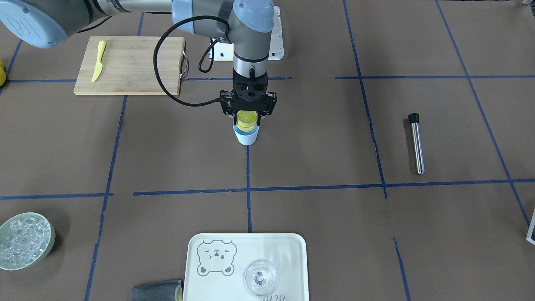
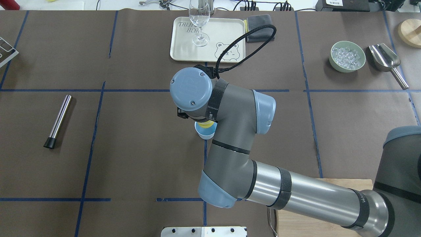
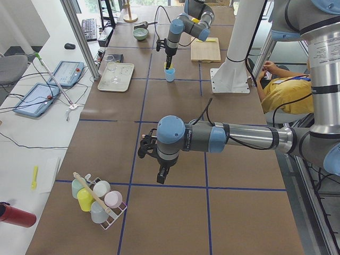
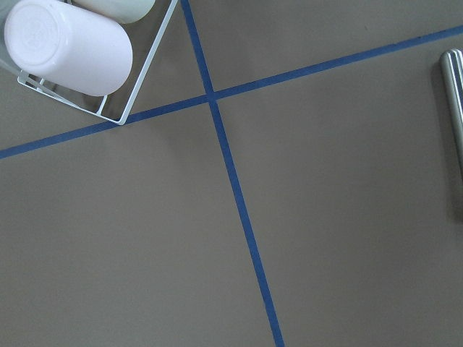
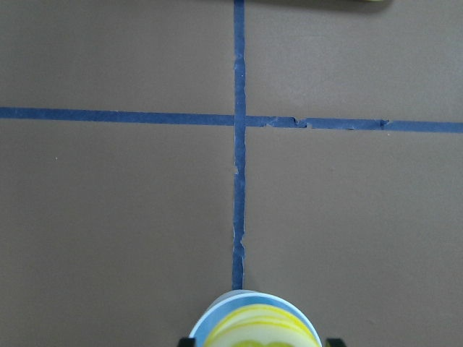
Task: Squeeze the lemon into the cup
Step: 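Lower the lemon slice into the blue cup and open the right gripper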
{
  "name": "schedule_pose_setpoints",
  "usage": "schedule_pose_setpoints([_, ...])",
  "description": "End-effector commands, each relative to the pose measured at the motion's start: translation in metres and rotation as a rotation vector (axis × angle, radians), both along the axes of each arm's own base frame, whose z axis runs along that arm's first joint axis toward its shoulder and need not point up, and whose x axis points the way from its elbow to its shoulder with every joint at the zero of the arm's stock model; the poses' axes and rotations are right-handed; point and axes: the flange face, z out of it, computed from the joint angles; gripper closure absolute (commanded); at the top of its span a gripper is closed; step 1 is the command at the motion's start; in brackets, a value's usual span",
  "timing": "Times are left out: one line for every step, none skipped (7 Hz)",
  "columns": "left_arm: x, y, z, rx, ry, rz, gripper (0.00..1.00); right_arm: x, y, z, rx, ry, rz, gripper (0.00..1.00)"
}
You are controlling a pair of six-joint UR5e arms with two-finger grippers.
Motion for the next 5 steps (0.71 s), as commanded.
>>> schedule_pose_setpoints([0.0001,-0.0001,0.0001,0.001,0.000,0.000,0.00,-0.0014,0.0017,0.0049,0.002,-0.003,-0.004,0.53])
schedule_pose_setpoints([0.0001,-0.0001,0.0001,0.001,0.000,0.000,0.00,-0.0040,0.0063,0.0062,0.010,-0.017,-0.011,0.01])
schedule_pose_setpoints([0.0001,0.0000,0.0002,0.000,0.000,0.000,0.00,-0.0037,0.0066,0.0056,0.010,-0.019,-0.012,0.00])
schedule_pose_setpoints([0.0001,0.0000,0.0002,0.000,0.000,0.000,0.00,-0.0028,0.0070,0.0044,0.011,-0.022,-0.012,0.00])
schedule_pose_setpoints([0.0001,0.0000,0.0002,0.000,0.000,0.000,0.00,-0.0028,0.0070,0.0044,0.011,-0.022,-0.012,0.00])
